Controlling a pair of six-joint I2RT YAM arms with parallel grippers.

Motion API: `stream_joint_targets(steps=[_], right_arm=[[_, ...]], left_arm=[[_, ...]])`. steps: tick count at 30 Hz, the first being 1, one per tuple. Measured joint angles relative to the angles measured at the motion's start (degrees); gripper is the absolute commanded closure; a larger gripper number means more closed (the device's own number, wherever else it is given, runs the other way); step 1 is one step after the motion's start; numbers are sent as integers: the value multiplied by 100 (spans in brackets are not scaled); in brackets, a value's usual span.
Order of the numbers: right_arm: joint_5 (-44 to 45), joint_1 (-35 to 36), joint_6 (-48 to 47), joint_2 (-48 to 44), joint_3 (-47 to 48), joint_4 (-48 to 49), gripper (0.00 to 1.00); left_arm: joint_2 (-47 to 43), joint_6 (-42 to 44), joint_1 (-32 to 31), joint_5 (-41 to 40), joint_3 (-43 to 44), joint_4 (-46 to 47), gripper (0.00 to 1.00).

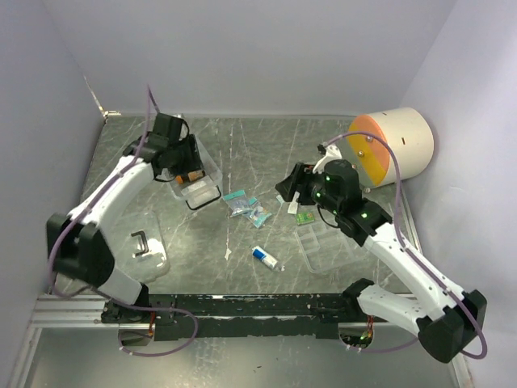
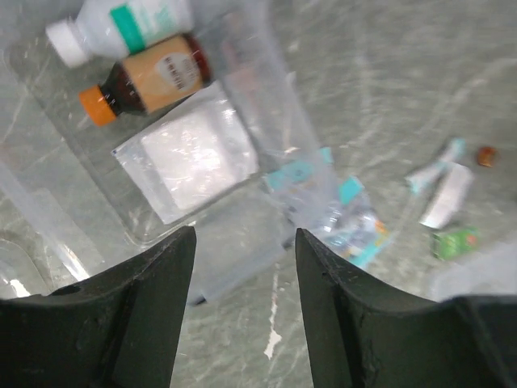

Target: Organize the medicine kit

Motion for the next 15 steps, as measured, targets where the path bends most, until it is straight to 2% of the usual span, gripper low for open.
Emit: stream_joint_targets(steps=[7,15], right_arm=[[190,0,52,562,-245,-103,37],[13,37,-15,1687,-501,234,42]], left_arm=[[-2015,249,-140,494,-409,616,36],[-3775,442,-153,1032,-2164,1493,38]])
